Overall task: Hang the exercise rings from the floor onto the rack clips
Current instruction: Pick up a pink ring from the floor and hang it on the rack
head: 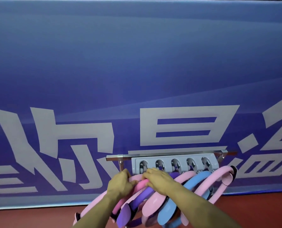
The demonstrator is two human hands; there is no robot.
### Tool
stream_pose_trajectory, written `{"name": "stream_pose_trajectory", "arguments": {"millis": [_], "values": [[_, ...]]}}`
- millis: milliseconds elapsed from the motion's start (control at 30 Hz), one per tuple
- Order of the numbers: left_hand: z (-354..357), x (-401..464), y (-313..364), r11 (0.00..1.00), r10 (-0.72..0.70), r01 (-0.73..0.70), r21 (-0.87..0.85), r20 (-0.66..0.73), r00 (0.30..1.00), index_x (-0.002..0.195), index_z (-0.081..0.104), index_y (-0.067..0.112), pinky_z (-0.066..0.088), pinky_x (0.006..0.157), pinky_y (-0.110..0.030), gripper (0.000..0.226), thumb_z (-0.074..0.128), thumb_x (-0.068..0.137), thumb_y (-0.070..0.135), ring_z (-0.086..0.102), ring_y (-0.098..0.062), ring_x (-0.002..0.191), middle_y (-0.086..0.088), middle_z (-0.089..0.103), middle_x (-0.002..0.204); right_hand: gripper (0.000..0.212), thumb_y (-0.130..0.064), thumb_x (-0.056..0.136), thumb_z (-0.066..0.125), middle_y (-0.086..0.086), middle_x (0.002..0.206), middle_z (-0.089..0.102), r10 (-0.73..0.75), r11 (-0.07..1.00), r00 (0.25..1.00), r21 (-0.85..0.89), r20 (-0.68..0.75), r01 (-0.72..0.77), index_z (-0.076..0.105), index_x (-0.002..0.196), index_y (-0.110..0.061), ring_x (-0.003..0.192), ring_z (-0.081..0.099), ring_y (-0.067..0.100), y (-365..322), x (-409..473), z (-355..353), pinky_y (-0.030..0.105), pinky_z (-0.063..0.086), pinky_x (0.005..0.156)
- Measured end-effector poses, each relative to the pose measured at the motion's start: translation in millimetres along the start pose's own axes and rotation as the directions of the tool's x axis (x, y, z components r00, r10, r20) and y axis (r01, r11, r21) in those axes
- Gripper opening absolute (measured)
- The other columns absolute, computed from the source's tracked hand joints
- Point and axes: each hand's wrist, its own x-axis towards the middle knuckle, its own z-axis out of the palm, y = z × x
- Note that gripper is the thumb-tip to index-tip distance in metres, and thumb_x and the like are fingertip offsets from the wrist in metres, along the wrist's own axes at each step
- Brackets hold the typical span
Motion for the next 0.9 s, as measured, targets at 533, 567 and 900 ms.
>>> {"name": "stream_pose_trajectory", "arguments": {"millis": [533, 567, 900], "values": [[5, 6, -18, 0.971, 0.033, 0.010, -0.239, 0.176, 0.984, 0.107, 0.055, 0.018, 0.046, 0.083, -0.034, 0.030, 0.059, 0.096, 0.045, 0.060, -0.021, 0.092, -0.001, 0.067, 0.103, 0.034, -0.029, 0.101, 0.054, -0.001, 0.131, 0.054, 0.070, 0.993, 0.997, 0.091, -0.016, -0.068, 0.054, 0.134, -0.024, 0.122, 0.047, 0.023, -5, -1, 3, 0.040, 0.039, 0.100], [4, 6, -17, 0.973, 0.038, 0.004, -0.231, 0.177, 0.983, 0.108, 0.054, 0.018, 0.045, 0.081, -0.033, 0.030, 0.059, 0.097, 0.045, 0.059, -0.021, 0.091, -0.001, 0.067, 0.104, 0.034, -0.029, 0.100, 0.054, -0.001, 0.131, 0.054, 0.073, 0.993, 0.997, 0.096, -0.014, -0.071, 0.055, 0.134, -0.025, 0.122, 0.048, 0.023, -5, -1, 3, 0.040, 0.038, 0.102], [1, 10, -13, 0.964, 0.081, -0.072, -0.254, 0.025, 0.996, 0.129, 0.057, 0.018, 0.047, 0.097, -0.035, 0.039, 0.053, 0.100, 0.044, 0.060, -0.023, 0.113, -0.003, 0.064, 0.128, 0.045, -0.043, 0.102, 0.046, -0.004, 0.144, 0.049, 0.135, 0.979, 0.990, 0.156, -0.040, -0.128, 0.048, 0.144, -0.028, 0.136, 0.039, 0.018, 0, -4, -2, 0.038, 0.030, 0.116]]}}
